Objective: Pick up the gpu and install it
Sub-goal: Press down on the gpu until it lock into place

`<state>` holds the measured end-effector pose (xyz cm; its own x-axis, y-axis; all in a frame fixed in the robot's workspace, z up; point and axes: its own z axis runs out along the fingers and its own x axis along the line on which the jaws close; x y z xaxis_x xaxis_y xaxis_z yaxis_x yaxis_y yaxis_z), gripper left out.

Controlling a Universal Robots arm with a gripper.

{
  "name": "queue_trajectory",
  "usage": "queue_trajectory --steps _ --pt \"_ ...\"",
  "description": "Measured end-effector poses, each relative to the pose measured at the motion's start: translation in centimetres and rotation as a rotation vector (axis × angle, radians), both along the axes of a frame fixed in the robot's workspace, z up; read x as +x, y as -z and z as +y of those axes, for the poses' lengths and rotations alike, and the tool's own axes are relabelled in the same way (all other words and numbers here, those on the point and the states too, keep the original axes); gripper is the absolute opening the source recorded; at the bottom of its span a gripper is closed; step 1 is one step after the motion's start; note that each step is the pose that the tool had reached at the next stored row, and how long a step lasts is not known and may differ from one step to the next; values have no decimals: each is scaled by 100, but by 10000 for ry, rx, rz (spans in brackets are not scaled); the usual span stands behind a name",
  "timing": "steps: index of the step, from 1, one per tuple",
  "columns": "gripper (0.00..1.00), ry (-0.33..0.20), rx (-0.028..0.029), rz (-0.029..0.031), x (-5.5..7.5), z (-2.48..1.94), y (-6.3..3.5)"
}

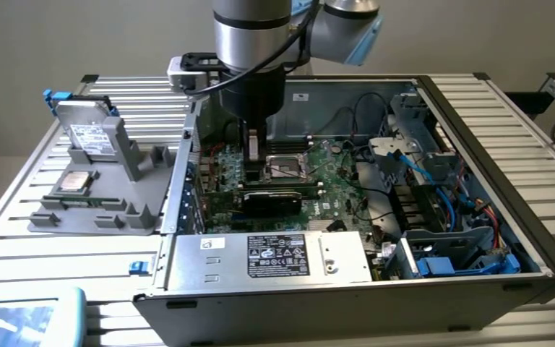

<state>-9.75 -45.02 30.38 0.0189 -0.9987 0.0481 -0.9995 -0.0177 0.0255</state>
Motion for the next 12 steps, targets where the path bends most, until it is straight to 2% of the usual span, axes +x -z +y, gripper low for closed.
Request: queue_trajectory --steps 2,6,12 --pt "11 11 -1 -73 -18 0 23" --pt "11 36 -2 -151 -59 1 78" --pt "11 57 -8 -165 -88 14 163"
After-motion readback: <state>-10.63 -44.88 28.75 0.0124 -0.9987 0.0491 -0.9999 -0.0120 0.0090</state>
